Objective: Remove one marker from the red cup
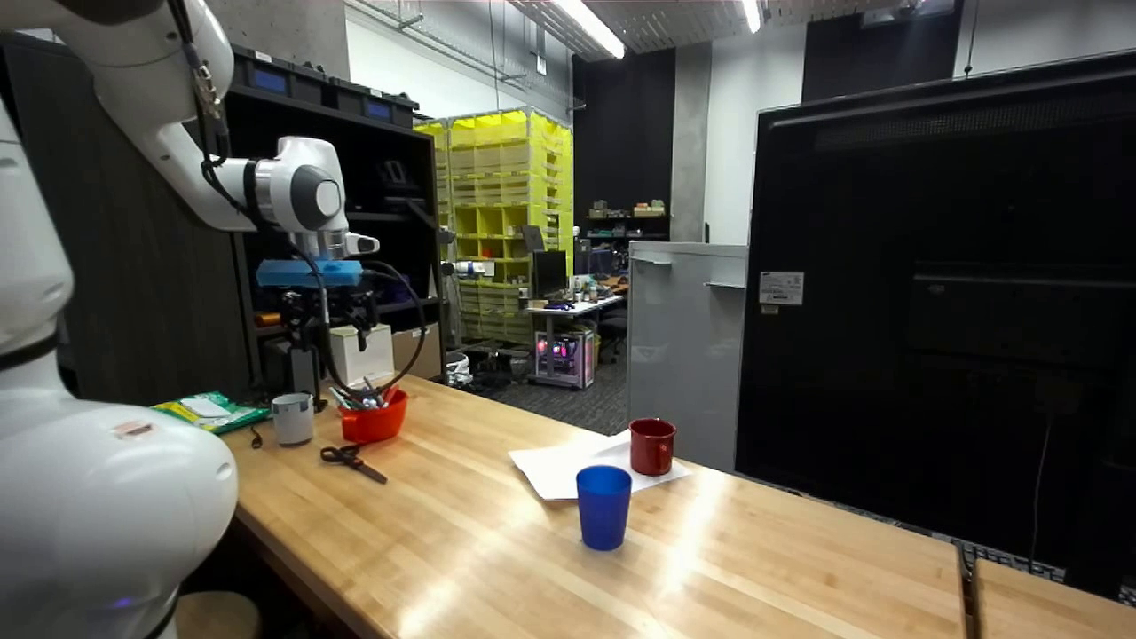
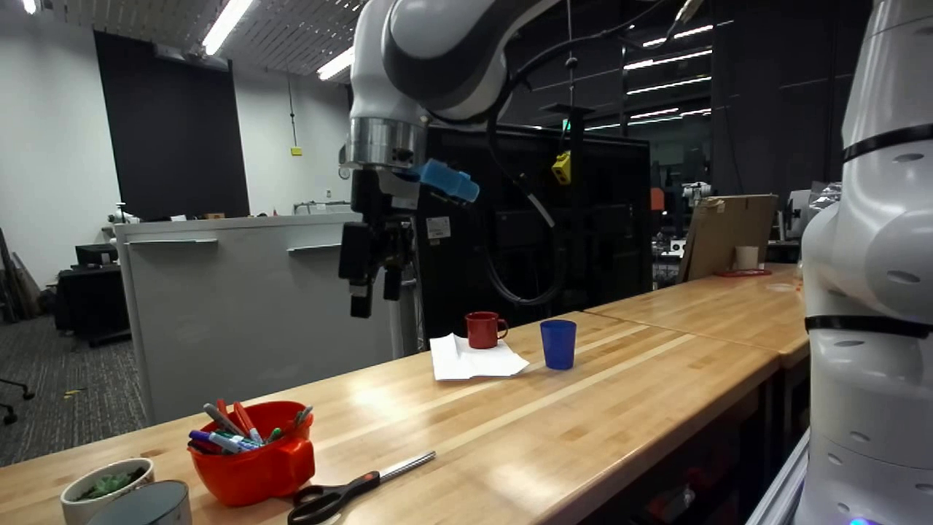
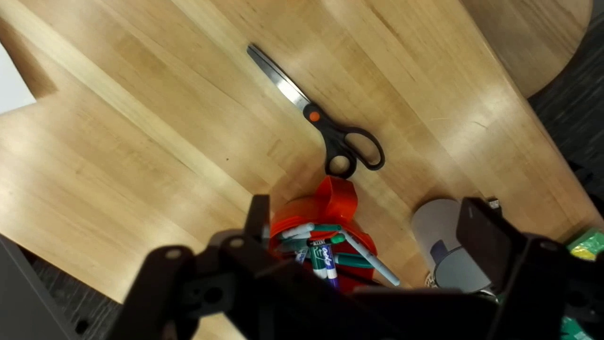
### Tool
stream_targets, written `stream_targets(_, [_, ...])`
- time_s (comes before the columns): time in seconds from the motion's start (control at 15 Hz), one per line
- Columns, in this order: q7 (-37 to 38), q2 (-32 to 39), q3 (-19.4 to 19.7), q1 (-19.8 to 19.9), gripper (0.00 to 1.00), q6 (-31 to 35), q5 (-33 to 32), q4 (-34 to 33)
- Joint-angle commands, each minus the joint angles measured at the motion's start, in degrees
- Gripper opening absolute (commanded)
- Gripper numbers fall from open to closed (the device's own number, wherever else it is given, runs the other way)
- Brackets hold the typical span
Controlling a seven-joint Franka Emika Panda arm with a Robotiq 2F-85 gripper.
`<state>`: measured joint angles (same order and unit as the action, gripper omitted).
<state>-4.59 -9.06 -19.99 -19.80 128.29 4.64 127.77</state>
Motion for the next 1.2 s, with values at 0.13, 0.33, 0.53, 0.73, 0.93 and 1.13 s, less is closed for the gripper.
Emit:
stream_targets(0.13, [-1.74,9.06,-1.46,-1.03,1.0,-1.08,-4.3,-9.04])
stream_targets(0.33, [-0.94,8.33,-1.28,-0.87,1.0,-0.36,-3.36,-7.65])
stream_targets(0.53, [-1.44,9.22,-1.31,-0.87,1.0,-0.37,-3.37,-8.49])
stream_targets(0.73, [-1.81,9.62,-1.4,-0.96,1.0,0.16,-3.35,-8.91])
stream_targets(0.93, [-2.76,12.47,-1.75,-1.32,1.0,1.49,-4.38,-11.45])
stream_targets(1.13, [-4.74,16.81,-1.8,-1.54,1.0,0.81,-5.65,-15.61])
